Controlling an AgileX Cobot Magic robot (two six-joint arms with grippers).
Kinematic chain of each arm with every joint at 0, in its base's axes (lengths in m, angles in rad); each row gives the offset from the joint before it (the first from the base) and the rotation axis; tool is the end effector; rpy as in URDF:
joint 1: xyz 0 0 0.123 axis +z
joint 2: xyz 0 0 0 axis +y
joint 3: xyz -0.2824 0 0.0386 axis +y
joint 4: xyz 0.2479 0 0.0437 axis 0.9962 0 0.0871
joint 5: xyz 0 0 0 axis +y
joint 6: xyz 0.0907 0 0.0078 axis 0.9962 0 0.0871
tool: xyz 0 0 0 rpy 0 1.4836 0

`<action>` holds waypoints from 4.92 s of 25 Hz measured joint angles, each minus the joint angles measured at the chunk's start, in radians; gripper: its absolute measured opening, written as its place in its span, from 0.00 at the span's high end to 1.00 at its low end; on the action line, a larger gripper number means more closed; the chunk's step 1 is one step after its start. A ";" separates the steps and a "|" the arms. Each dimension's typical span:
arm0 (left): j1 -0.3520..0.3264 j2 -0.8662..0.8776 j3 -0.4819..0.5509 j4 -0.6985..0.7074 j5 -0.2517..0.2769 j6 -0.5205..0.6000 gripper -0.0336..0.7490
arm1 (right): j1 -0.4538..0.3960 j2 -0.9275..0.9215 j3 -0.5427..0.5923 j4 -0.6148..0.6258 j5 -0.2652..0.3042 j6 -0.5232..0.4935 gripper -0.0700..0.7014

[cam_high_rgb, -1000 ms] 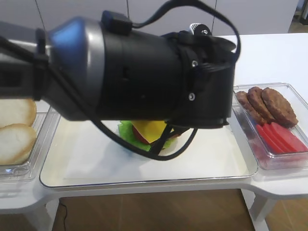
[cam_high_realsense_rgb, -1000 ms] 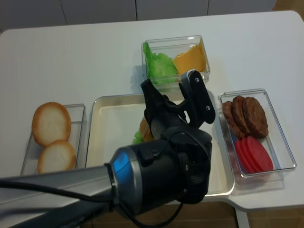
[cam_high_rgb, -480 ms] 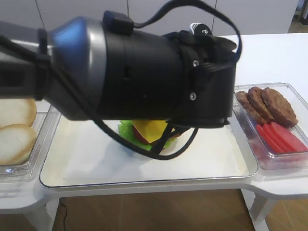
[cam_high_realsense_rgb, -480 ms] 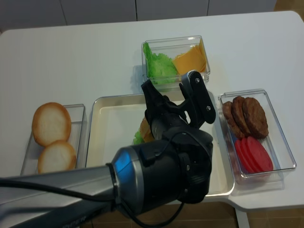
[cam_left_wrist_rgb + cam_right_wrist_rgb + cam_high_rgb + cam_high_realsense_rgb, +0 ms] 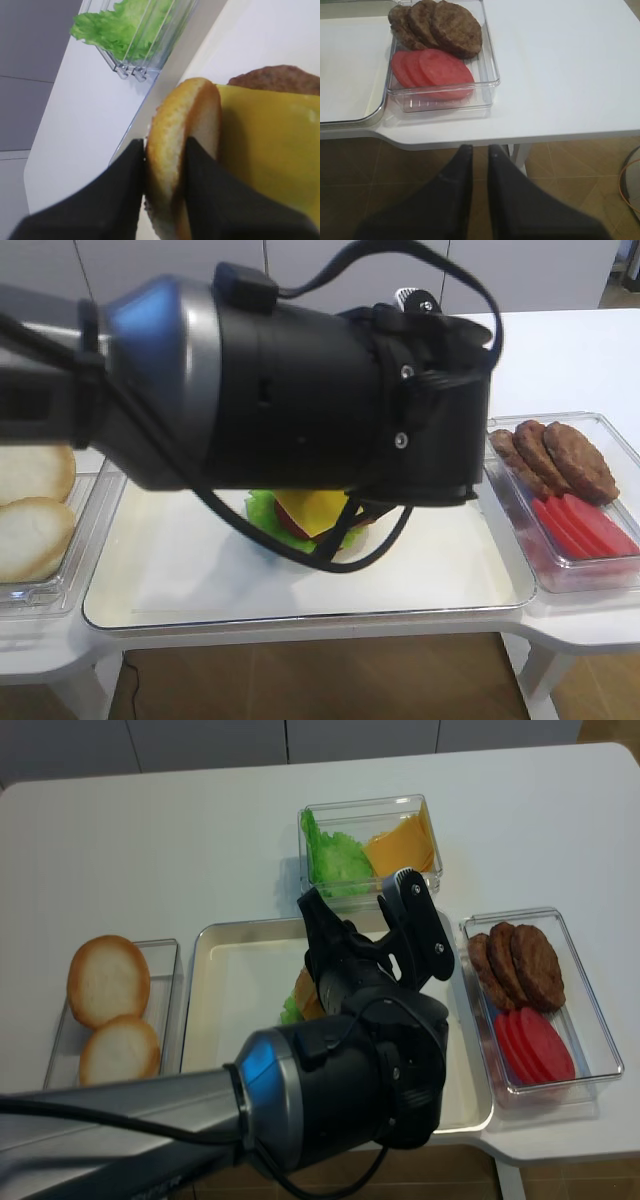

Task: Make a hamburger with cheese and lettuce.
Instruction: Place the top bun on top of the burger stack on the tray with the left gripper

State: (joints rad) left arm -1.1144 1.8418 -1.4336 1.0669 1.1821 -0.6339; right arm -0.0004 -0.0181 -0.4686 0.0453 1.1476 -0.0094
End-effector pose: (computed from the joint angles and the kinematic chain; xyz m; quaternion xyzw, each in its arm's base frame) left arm 0.2326 -0.3063 0.2770 0.3764 0.7938 0.2836 0.3844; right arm -0.0080 0.0038 0.2616 -0.0057 0.8780 0.0202 0.4781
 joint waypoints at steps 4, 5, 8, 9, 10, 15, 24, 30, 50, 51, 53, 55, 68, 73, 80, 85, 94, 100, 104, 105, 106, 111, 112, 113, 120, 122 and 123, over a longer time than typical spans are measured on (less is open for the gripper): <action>0.000 0.000 0.000 0.000 -0.001 0.000 0.73 | 0.000 0.000 0.000 0.000 0.000 0.000 0.80; 0.000 0.000 0.000 0.000 -0.001 0.000 0.72 | 0.000 0.000 0.000 0.000 0.000 0.000 0.80; 0.000 0.000 0.000 0.000 -0.001 0.000 0.72 | 0.000 0.000 0.000 0.000 0.000 0.000 0.80; 0.000 0.000 0.000 0.000 -0.001 0.000 0.72 | 0.000 0.000 0.000 0.000 0.000 0.000 0.80; 0.000 0.000 0.000 0.000 -0.001 0.000 0.72 | 0.000 0.000 0.000 0.000 0.000 0.000 0.80; 0.000 0.000 0.000 0.000 -0.005 0.000 0.69 | 0.000 0.000 0.000 0.000 0.000 0.000 0.80; -0.020 0.000 0.000 -0.002 -0.020 -0.016 0.66 | 0.000 0.000 0.000 0.000 0.000 0.000 0.80; -0.020 0.000 0.000 -0.004 -0.020 -0.016 0.66 | 0.000 0.000 0.000 0.000 0.000 0.000 0.80; -0.020 0.000 -0.002 -0.060 -0.021 -0.016 0.60 | 0.000 0.000 0.000 0.000 0.000 0.000 0.80; -0.020 0.000 -0.002 -0.069 -0.023 -0.016 0.59 | 0.000 0.000 0.000 0.000 0.000 0.000 0.80; -0.020 0.000 -0.002 -0.078 -0.023 -0.016 0.57 | 0.000 0.000 0.000 0.000 0.000 0.000 0.80; -0.020 0.000 -0.002 -0.079 -0.023 -0.018 0.56 | 0.000 0.000 0.000 0.000 0.000 0.000 0.80; -0.036 0.000 -0.002 -0.099 -0.023 -0.018 0.55 | 0.000 0.000 0.000 0.000 0.000 0.000 0.80; -0.038 0.000 -0.002 -0.101 -0.025 -0.018 0.53 | 0.000 0.000 0.000 0.000 0.000 0.000 0.80; -0.038 0.000 -0.002 -0.125 -0.037 -0.022 0.47 | 0.000 0.000 0.000 0.000 0.000 0.002 0.80; -0.038 0.000 -0.002 -0.128 -0.039 -0.026 0.46 | 0.000 0.000 0.000 0.000 0.000 0.002 0.80; -0.038 0.000 -0.002 -0.136 -0.045 -0.041 0.41 | 0.000 0.000 0.000 0.000 0.000 0.002 0.80; -0.038 0.000 -0.002 -0.143 -0.051 -0.041 0.40 | 0.000 0.000 0.000 0.000 0.000 0.002 0.80; -0.038 0.000 -0.002 -0.150 -0.051 -0.041 0.35 | 0.000 0.000 0.000 0.000 0.000 0.002 0.80; -0.038 0.000 -0.002 -0.150 -0.051 -0.041 0.34 | 0.000 0.000 0.000 0.000 0.000 0.002 0.80; -0.038 0.000 -0.002 -0.150 -0.051 -0.041 0.34 | 0.000 0.000 0.000 0.000 0.000 0.002 0.80; -0.038 0.000 -0.002 -0.150 -0.051 -0.042 0.32 | 0.000 0.000 0.000 0.000 0.000 0.002 0.80; -0.038 0.000 -0.002 -0.150 -0.051 -0.042 0.32 | 0.000 0.000 0.000 0.000 0.000 0.002 0.80; -0.038 0.000 -0.002 -0.150 -0.051 -0.042 0.32 | 0.000 0.000 0.000 0.000 0.000 0.002 0.80; -0.032 0.000 -0.002 -0.151 -0.053 -0.044 0.31 | 0.000 0.000 0.000 0.000 0.000 0.002 0.84; -0.032 0.000 -0.002 -0.151 -0.053 -0.044 0.30 | 0.000 0.000 0.000 0.000 0.000 0.002 0.85; -0.032 0.000 -0.002 -0.151 -0.054 -0.044 0.30 | 0.000 0.000 0.000 0.000 0.000 0.002 0.86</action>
State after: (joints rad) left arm -1.1464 1.8418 -1.4354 0.9160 1.1281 -0.6781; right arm -0.0004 -0.0181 -0.4686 0.0453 1.1476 -0.0075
